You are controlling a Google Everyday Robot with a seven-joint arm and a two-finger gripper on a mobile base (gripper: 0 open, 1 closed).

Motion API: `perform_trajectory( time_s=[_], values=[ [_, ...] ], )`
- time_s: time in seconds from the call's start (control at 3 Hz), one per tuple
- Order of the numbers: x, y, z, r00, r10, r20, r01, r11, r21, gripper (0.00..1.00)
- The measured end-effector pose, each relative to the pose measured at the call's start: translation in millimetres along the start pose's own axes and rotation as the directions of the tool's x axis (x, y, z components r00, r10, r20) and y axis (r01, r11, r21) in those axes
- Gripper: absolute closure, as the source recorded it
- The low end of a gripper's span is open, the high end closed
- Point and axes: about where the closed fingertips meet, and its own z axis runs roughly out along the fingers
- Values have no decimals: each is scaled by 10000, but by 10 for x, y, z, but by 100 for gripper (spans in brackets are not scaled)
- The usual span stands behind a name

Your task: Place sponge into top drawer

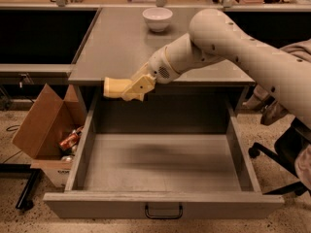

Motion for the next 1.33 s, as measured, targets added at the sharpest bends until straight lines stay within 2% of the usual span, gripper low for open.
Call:
perform_trajectory(
  time_s=[0.33, 0.67, 1.0, 1.33],
  values=[
    [9, 7, -10, 10000, 9, 27, -9, 10000, 56, 100],
    [20, 47, -23, 9997, -144, 214, 129, 9975, 696, 100],
    [178, 238, -131, 9985, 45, 537, -135, 9857, 1677, 100],
    [653, 351, -111, 9952, 798, 575, -921, 9607, 2617, 100]
  ],
)
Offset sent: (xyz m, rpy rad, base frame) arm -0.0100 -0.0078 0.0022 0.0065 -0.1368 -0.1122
